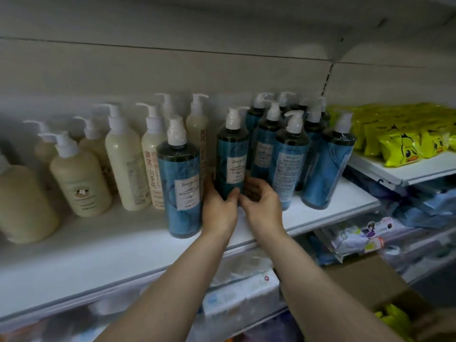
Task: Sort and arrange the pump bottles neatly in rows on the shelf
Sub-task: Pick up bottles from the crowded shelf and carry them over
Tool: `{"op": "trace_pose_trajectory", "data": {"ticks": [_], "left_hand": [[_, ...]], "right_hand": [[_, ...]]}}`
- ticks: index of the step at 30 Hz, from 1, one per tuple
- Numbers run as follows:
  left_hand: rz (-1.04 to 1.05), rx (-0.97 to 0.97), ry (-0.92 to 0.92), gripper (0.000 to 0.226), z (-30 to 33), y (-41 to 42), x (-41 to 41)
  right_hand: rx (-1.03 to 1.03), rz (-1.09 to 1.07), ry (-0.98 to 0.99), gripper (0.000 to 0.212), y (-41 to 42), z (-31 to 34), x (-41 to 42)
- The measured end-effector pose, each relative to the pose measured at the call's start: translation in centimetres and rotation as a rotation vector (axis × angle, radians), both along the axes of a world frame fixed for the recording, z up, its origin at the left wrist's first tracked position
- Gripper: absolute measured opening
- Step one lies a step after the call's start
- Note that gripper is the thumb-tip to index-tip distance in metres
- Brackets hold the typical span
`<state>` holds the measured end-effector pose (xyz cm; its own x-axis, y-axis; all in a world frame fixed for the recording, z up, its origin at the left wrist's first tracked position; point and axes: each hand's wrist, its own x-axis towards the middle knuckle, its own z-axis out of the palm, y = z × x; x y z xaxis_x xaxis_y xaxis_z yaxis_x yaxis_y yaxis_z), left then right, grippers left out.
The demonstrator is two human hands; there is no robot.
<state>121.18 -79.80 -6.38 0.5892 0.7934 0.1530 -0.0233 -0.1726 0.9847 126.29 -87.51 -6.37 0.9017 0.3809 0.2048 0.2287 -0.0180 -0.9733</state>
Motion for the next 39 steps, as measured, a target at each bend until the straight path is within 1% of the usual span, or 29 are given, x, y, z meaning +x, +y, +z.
{"op": "trace_pose_trajectory", "data": {"ticks": [5, 10, 14, 20, 27, 29, 32, 34, 36, 37, 39], "left_hand": [[0.023, 0.033, -0.011, 0.064, -0.1, -0.2, 0.0], [0.068, 0.005, -0.010, 0.061, -0.1, -0.4, 0.0], [0.094, 0.020, -0.009, 0.061, 0.2, -0.2, 0.5], [0.109, 0.051, 0.071, 0.063, 0.3, 0.0, 1.0], [0.089, 0.048, 0.116, 0.061, 0.4, 0.9, 1.4], [0.089, 0.039, 0.124, 0.061, 0.5, 1.2, 1.8], [0.092, 0.032, 0.137, 0.058, 0.9, 1.5, 2.5], [0.101, 0.022, 0.149, 0.057, 1.1, 1.5, 2.8], [0.101, 0.003, 0.142, 0.060, 1.2, 1.5, 3.2], [0.100, -0.003, 0.138, 0.060, 1.3, 1.6, 3.3], [0.100, 0.002, 0.145, 0.059, 1.4, 1.7, 3.6]], "right_hand": [[-0.040, -0.052, -0.026, 0.037, 0.0, 0.0, -0.2], [-0.039, -0.016, -0.008, 0.040, -0.2, 0.1, -0.3], [-0.027, 0.023, -0.012, 0.045, -0.2, 0.2, 0.0], [-0.049, 0.042, -0.029, 0.052, 0.0, -0.2, 0.3], [-0.040, 0.053, -0.050, 0.049, 0.2, 0.3, -0.5], [0.012, 0.022, -0.072, 0.047, -0.2, 0.7, -1.3], [0.135, -0.082, -0.070, 0.036, -1.9, 1.1, -2.4], [0.212, -0.189, -0.049, 0.028, -3.8, 0.9, -3.0], [0.227, -0.313, -0.070, 0.023, -5.3, 0.8, -2.9], [0.220, -0.362, -0.088, 0.025, -5.7, 0.8, -2.4], [0.166, -0.406, -0.088, 0.038, -6.1, 0.8, -1.0]]}}
